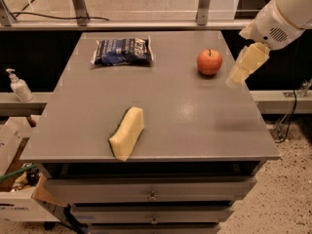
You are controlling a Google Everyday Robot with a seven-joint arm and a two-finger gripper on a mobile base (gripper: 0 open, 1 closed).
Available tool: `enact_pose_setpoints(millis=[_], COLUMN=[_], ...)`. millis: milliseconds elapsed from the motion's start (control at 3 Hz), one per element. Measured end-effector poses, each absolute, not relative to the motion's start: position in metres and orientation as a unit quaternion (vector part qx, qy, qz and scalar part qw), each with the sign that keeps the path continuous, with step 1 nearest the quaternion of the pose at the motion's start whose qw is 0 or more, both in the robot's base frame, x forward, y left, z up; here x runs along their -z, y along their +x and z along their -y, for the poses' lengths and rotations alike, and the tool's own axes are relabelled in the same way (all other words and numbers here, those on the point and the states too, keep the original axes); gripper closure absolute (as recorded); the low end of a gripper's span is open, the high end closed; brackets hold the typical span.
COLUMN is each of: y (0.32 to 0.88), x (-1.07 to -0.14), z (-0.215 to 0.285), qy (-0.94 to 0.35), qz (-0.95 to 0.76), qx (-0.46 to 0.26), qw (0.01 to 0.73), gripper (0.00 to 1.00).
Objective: Move apple near sponge
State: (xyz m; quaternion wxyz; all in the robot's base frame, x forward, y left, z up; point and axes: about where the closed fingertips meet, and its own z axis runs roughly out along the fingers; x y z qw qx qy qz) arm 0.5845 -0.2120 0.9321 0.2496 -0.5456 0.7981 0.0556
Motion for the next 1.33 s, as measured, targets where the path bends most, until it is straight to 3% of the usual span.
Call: enact_pose_setpoints(millis=[667,1333], y=[0.677,0.729], x=[-0.885,-0.839], z=[0.209,0.203], qy=[-0.486,-0.454], qz=[-0.829,-0.853], qx=[-0.078,-0.080], qw=[0.267,0.245], gripper=[0.00,0.00])
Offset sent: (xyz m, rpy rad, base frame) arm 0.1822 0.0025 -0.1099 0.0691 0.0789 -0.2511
